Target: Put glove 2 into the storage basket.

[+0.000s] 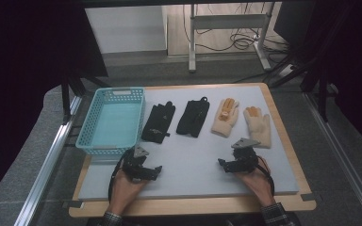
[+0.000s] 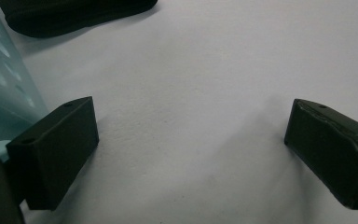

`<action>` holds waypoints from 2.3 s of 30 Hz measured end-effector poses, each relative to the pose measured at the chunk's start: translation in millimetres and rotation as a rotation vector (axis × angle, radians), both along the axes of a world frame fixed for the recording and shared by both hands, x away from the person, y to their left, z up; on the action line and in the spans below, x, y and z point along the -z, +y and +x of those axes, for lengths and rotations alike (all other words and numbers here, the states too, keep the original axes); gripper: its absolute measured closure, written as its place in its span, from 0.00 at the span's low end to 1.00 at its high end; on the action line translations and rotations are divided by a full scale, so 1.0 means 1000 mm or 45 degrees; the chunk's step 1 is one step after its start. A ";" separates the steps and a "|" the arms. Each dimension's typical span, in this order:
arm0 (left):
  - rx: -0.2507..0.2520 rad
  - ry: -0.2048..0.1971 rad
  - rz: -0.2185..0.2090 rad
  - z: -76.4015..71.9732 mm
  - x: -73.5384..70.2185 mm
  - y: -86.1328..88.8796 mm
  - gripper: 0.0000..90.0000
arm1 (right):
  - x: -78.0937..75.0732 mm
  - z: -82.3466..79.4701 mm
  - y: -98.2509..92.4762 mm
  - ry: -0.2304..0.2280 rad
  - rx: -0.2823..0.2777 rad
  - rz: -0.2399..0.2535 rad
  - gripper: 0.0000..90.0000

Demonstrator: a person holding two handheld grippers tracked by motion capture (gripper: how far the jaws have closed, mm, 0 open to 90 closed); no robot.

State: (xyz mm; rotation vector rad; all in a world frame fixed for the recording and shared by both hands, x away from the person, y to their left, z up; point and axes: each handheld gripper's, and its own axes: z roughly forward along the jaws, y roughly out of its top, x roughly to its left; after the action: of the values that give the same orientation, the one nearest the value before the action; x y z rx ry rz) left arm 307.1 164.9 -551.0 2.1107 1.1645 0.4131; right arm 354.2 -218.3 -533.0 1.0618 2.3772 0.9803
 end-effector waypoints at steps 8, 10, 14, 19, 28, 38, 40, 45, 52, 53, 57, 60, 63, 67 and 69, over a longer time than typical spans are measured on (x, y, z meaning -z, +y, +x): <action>-0.001 -0.001 -0.001 0.000 0.000 0.000 0.04 | -0.001 0.000 0.002 0.003 0.007 0.003 0.16; -0.001 -0.002 -0.001 0.000 0.000 0.000 0.04 | -0.003 0.002 0.004 0.021 -0.005 0.026 0.17; -0.001 -0.003 -0.001 0.000 0.000 0.000 0.04 | -0.007 0.007 0.008 0.018 -0.017 0.022 0.18; -0.001 -0.004 0.000 0.000 0.000 0.000 0.04 | -0.014 0.014 0.010 0.007 -0.022 0.038 0.20; -0.002 -0.005 -0.001 0.000 0.000 0.000 0.04 | -0.027 0.042 0.024 0.019 -0.043 0.077 0.27; -0.002 -0.005 -0.002 0.000 0.000 0.000 0.04 | -0.030 0.074 0.043 0.036 -0.038 0.089 0.37; -0.002 -0.005 -0.002 0.000 0.000 0.000 0.04 | -0.031 0.081 0.047 0.029 -0.036 0.090 0.39; -0.001 -0.005 -0.003 0.000 0.000 0.000 0.04 | -0.032 0.092 0.054 0.023 -0.031 0.084 0.42; -0.001 -0.005 -0.004 0.000 0.000 0.000 0.04 | -0.037 0.112 0.068 0.010 -0.030 0.089 0.46; -0.001 -0.006 -0.004 0.000 0.000 0.000 0.04 | -0.038 0.118 0.073 0.003 -0.027 0.072 0.49; -0.001 -0.005 -0.004 0.000 0.000 0.000 0.04 | -0.038 0.126 0.079 0.008 -0.009 0.080 0.52; -0.001 -0.005 -0.002 0.000 0.000 0.000 0.04 | -0.036 0.136 0.085 0.012 0.003 0.076 0.55; -0.001 -0.005 -0.002 0.000 0.000 0.000 0.04 | -0.035 0.141 0.089 0.014 0.006 0.075 0.55; -0.001 -0.005 -0.004 0.000 0.000 0.000 0.04 | -0.032 0.151 0.097 0.013 0.014 0.083 0.48; -0.002 -0.005 -0.005 0.000 0.000 0.000 0.04 | -0.030 0.156 0.101 0.013 0.024 0.066 0.44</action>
State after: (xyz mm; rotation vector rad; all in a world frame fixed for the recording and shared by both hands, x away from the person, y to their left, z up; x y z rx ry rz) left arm 306.7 165.1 -551.3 2.1049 1.1634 0.4152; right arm 509.8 -117.4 -503.0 1.1082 2.3572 1.0380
